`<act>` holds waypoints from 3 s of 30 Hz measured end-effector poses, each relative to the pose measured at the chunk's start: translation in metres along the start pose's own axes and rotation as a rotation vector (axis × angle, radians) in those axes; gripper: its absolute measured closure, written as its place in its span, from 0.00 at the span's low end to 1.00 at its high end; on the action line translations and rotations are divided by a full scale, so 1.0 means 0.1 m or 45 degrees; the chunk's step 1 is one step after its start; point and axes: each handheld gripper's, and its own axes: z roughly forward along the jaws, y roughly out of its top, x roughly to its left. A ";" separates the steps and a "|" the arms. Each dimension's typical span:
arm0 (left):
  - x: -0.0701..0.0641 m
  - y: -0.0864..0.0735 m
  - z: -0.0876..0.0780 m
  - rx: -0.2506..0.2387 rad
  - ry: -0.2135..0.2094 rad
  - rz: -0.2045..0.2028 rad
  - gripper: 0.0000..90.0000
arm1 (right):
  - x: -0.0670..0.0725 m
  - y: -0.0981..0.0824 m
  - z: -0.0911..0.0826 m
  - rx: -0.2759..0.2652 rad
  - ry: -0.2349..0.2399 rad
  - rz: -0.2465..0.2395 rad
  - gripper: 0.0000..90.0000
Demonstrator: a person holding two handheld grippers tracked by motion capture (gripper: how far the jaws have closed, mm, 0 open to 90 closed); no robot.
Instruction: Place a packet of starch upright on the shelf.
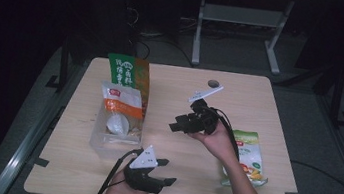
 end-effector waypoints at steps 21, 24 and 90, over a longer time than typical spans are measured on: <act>0.01 0.00 0.00 0.005 0.002 -0.002 0.40 | -0.15 -0.32 -0.50 0.000 -0.115 0.072 0.53; 0.01 0.00 0.00 0.000 0.003 -0.010 0.40 | -0.17 -0.38 -0.55 0.005 -0.125 0.095 0.53; -0.02 0.00 0.02 0.005 -0.011 -0.031 0.39 | -0.66 -2.12 -1.42 -0.026 -0.447 0.623 0.57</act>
